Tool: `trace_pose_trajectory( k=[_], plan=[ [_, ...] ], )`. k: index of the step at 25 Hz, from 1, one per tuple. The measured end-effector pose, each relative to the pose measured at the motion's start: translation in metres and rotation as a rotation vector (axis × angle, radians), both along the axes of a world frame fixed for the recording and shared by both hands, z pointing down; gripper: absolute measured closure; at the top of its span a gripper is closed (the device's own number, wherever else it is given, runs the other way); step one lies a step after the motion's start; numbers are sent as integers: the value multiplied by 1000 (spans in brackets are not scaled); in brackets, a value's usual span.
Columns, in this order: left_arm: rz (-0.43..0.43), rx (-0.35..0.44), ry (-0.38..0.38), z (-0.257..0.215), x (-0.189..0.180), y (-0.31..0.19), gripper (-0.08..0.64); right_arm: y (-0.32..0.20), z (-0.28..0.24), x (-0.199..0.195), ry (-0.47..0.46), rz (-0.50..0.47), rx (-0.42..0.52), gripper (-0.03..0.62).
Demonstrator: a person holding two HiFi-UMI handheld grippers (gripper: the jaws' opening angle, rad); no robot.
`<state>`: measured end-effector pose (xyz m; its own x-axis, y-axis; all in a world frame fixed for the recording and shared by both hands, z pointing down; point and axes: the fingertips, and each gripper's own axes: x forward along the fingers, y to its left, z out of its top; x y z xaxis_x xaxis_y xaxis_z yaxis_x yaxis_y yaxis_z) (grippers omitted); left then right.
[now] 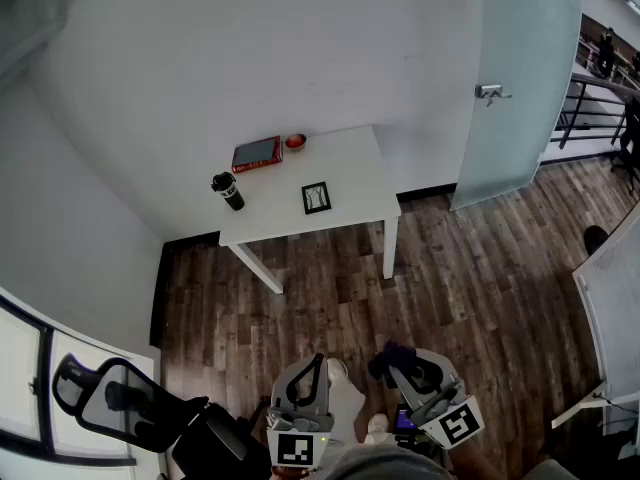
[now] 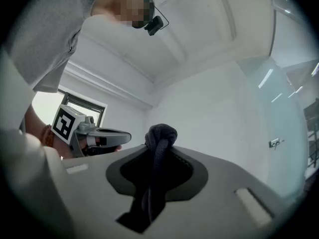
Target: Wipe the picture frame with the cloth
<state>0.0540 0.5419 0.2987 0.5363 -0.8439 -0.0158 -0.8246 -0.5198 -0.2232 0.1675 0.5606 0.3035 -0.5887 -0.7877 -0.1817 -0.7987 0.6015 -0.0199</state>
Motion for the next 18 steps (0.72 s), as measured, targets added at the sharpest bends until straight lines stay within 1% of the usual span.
trace_pose_trajectory(
  k=[2, 4, 6, 9, 13, 18],
  plan=[
    [21, -1, -36, 7, -2, -17, 557, -15, 2, 0, 10, 8, -3, 503],
    [34, 3, -75, 13, -8, -36, 557, -31, 10, -5, 33, -17, -19, 503],
    [30, 2, -57, 17, -16, -60, 557, -52, 22, -12, 70, -57, -42, 500],
    [55, 28, -91, 23, -22, -103, 557, -93, 26, -18, 96, -60, -65, 497],
    [52, 16, -40, 26, -36, -169, 557, -156, 22, -19, 96, -42, -106, 495],
    [71, 23, -10, 23, -50, -255, 557, -242, 10, -26, 123, -21, -126, 495]
  ],
)
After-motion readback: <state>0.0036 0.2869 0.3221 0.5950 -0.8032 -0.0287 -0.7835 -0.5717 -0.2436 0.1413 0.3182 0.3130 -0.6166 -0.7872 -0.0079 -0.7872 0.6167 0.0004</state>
